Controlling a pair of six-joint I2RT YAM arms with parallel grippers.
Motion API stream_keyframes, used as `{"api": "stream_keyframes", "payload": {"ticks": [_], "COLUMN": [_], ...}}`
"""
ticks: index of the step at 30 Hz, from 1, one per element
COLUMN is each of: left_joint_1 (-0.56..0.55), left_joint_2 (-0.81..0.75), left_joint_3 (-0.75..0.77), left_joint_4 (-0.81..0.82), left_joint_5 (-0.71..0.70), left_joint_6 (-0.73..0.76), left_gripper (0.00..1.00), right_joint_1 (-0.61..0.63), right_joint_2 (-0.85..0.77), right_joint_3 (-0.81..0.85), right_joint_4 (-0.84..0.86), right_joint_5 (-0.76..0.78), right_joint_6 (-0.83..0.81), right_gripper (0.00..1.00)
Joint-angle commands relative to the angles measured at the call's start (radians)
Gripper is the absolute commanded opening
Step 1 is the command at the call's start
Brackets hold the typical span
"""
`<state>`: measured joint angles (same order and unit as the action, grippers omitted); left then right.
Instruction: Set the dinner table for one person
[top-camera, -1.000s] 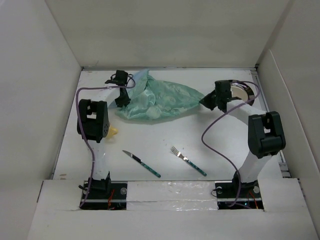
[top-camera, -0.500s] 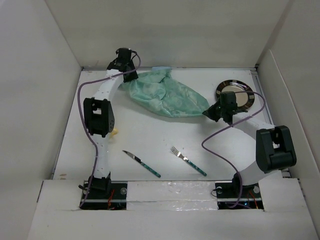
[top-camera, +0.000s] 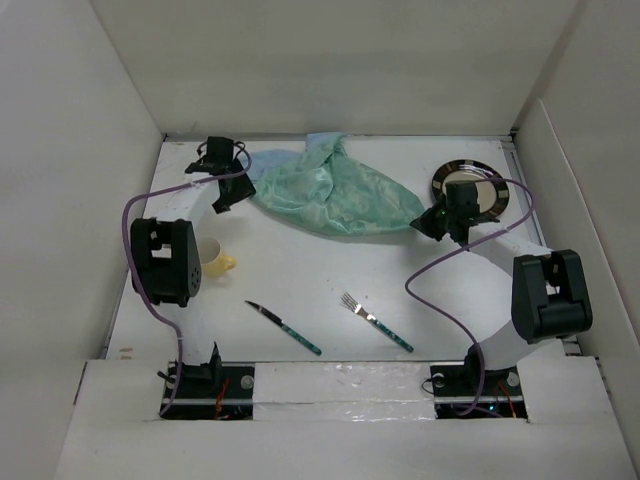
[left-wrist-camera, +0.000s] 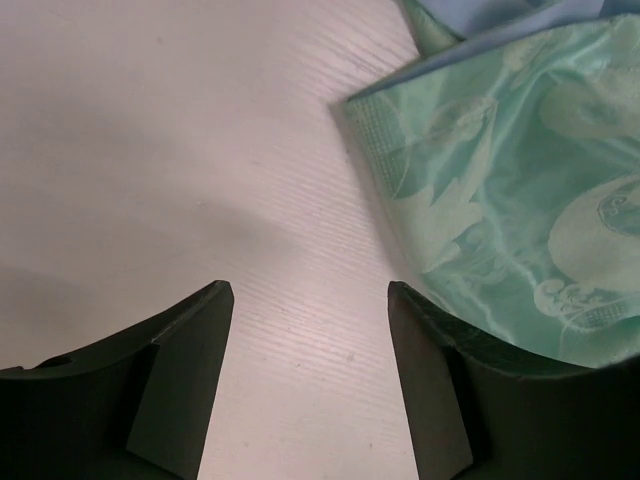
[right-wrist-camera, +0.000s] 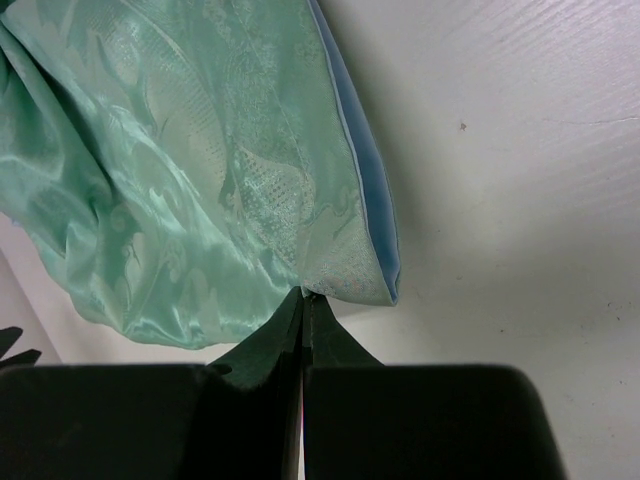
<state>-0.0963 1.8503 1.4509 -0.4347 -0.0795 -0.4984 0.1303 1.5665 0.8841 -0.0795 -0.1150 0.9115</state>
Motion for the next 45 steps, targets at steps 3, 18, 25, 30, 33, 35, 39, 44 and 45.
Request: {"api": "stream_keyframes", "payload": {"ticks": [3, 18, 25, 30, 33, 35, 39, 44, 45], "left_joint_1": [-0.013, -0.022, -0.031, -0.031, -0.022, -0.022, -0.022, -0.013, -0.013], "left_joint_2": [0.061, 0.297, 0.348, 0.18, 0.031, -0.035, -0.215, -0.414, -0.415], "left_joint_3": [0.035, 0.203, 0.282, 0.338, 0.41, 0.471, 0.511, 0.522, 0.522], "left_joint_4": [0.073, 0.022, 0.007, 0.017, 0.005, -0.027, -0.058, -0.05, -0.05], "left_joint_5": [0.073, 0.006, 0.004, 0.021, 0.038, 0.035, 0.024, 0.003, 0.003], "left_joint_6": [-0.101, -0.164, -0.151, -0.077, -0.037, -0.028, -0.015, -0.026, -0.026], "left_gripper": [0.61, 0.48, 0.0, 0.0, 0.0, 0.0, 0.0, 0.0, 0.0], "right_joint_1": [-0.008, -0.017, -0.017, -0.017, -0.008, -0.008, -0.008, 0.003, 0.003], "right_joint_2": [0.007, -0.016, -0.028, -0.078, -0.158, -0.224, -0.334, -0.395, -0.396], "right_joint_3": [0.036, 0.019, 0.053, 0.119, 0.197, 0.281, 0.429, 0.694, 0.725], "right_joint_4": [0.027, 0.038, 0.023, -0.029, -0.097, -0.159, -0.245, -0.397, -0.398], "right_joint_5": [-0.035, -0.057, -0.058, -0.057, -0.042, -0.029, 0.006, 0.024, 0.021], "right_joint_6": [-0.04, -0.023, -0.029, -0.066, -0.126, -0.177, -0.236, -0.299, -0.299], "right_gripper": [0.0, 0.0, 0.0, 0.0, 0.0, 0.0, 0.0, 0.0, 0.0]}}
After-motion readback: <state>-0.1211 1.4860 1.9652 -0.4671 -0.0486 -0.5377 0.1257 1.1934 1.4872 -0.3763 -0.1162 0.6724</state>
